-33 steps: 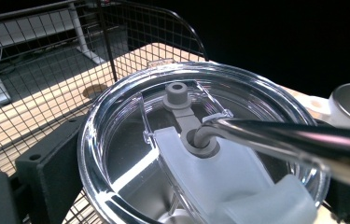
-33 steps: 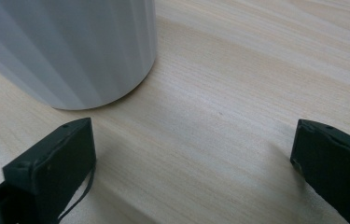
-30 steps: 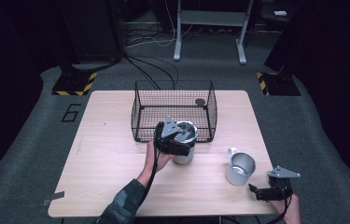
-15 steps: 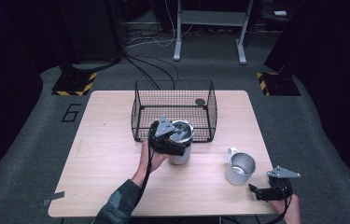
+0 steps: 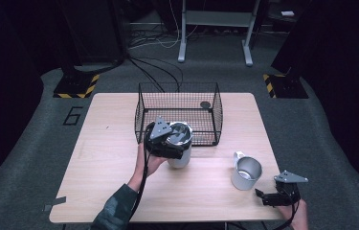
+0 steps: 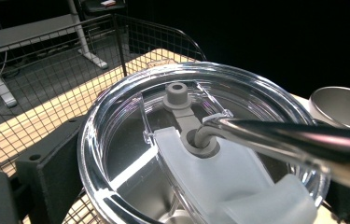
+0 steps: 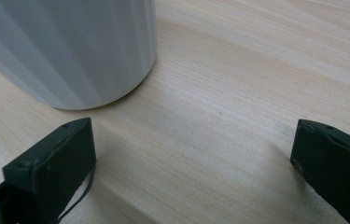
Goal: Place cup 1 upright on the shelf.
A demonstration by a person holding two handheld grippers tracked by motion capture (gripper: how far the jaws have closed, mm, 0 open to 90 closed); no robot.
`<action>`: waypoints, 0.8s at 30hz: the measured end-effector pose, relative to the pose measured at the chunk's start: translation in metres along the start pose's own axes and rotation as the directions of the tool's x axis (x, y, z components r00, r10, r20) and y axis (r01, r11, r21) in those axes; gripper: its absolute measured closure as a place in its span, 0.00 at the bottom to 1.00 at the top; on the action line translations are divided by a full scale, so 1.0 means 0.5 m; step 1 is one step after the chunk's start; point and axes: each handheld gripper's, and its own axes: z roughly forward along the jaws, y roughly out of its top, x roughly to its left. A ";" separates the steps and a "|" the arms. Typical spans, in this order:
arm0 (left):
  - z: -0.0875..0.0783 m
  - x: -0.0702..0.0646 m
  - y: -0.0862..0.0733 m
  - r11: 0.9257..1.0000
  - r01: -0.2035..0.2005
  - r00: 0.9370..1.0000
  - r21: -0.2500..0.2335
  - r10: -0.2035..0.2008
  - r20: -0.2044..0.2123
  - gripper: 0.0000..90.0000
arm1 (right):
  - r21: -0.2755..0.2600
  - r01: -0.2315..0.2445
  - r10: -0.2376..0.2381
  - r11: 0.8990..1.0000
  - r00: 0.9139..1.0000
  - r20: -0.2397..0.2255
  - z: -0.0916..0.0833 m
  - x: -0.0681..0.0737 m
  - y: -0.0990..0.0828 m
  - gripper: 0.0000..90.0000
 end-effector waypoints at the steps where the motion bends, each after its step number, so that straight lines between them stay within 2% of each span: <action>1: -0.003 0.000 0.002 1.000 0.000 1.000 0.003 0.000 0.001 0.05 | 0.000 0.001 -0.001 1.000 1.000 0.000 0.000 0.000 0.000 0.00; 4: -0.012 0.001 0.009 1.000 -0.014 1.000 0.000 0.014 0.003 0.05 | 0.000 0.000 0.000 1.000 1.000 0.000 0.000 0.000 0.000 0.00; 15: -0.039 0.011 0.029 1.000 -0.015 1.000 -0.022 0.015 -0.010 0.05 | 0.000 0.000 0.000 1.000 1.000 0.000 0.000 0.000 0.000 0.00; 19: -0.050 0.017 0.037 1.000 -0.011 1.000 -0.025 0.011 -0.011 0.05 | 0.000 0.000 0.000 1.000 1.000 0.000 0.000 0.000 0.000 0.00; 24: -0.063 0.028 0.047 1.000 0.010 1.000 -0.027 -0.009 0.008 0.05 | 0.000 0.000 0.000 1.000 1.000 0.000 0.000 0.000 0.000 0.00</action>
